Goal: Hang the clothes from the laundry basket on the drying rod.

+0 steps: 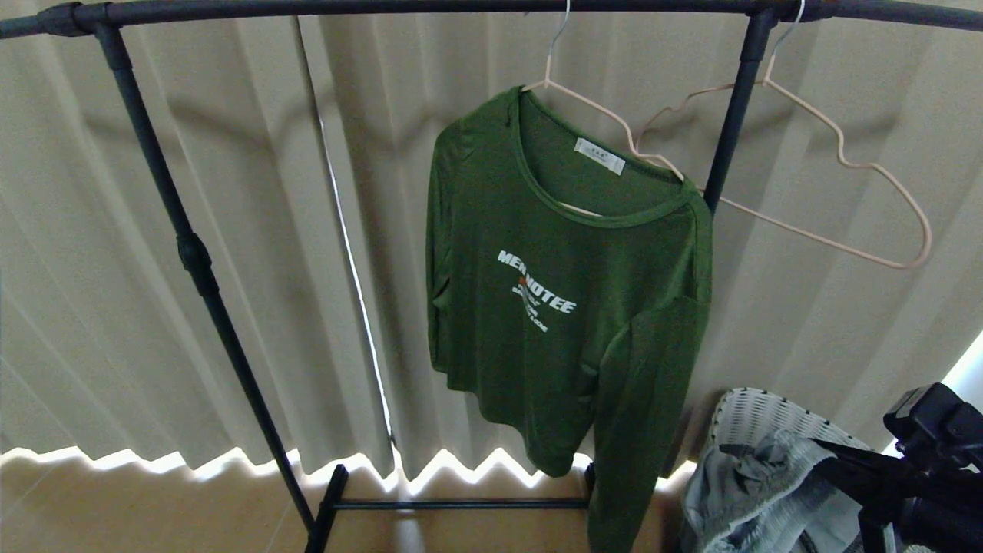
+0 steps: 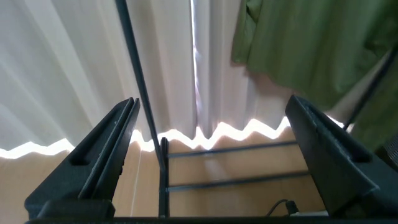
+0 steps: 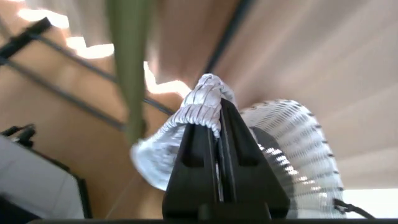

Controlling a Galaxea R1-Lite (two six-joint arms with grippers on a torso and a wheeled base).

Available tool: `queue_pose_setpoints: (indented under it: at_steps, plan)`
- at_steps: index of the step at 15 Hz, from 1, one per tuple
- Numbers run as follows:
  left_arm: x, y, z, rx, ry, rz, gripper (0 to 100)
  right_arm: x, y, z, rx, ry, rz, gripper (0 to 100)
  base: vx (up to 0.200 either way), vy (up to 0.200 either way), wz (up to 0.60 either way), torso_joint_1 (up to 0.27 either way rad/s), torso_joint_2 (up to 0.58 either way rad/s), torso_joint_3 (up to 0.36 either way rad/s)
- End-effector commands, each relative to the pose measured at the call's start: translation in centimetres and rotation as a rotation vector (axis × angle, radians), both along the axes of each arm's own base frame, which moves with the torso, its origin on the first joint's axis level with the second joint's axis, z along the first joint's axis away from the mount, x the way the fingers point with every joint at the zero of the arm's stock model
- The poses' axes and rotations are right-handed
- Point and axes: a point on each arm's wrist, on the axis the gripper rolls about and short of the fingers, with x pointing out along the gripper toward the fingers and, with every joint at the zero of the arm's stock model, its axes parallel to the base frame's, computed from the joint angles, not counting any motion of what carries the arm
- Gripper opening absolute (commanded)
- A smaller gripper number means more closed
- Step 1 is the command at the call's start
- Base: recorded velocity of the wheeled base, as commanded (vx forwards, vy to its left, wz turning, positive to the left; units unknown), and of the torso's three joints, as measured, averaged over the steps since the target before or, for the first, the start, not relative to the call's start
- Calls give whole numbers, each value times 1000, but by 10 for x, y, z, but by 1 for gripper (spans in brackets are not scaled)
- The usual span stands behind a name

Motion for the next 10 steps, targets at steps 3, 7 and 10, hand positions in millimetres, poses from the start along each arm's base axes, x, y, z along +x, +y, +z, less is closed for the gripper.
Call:
queue_pose_setpoints:
  at_steps: [3,7,10]
  plan:
    - [0,0,0,-1,1,0,100,-4,7,3,4,-23,56,0,-200,0,0,-1,5,5]
    - [0,0,0,1,1,0,100,-3,15,6,6,-29,107,0,-150,0,0,-1,1,1]
    - [0,0,0,1,1,0,100,-2,16,6,4,-30,115,0,0,0,0,0,0,0]
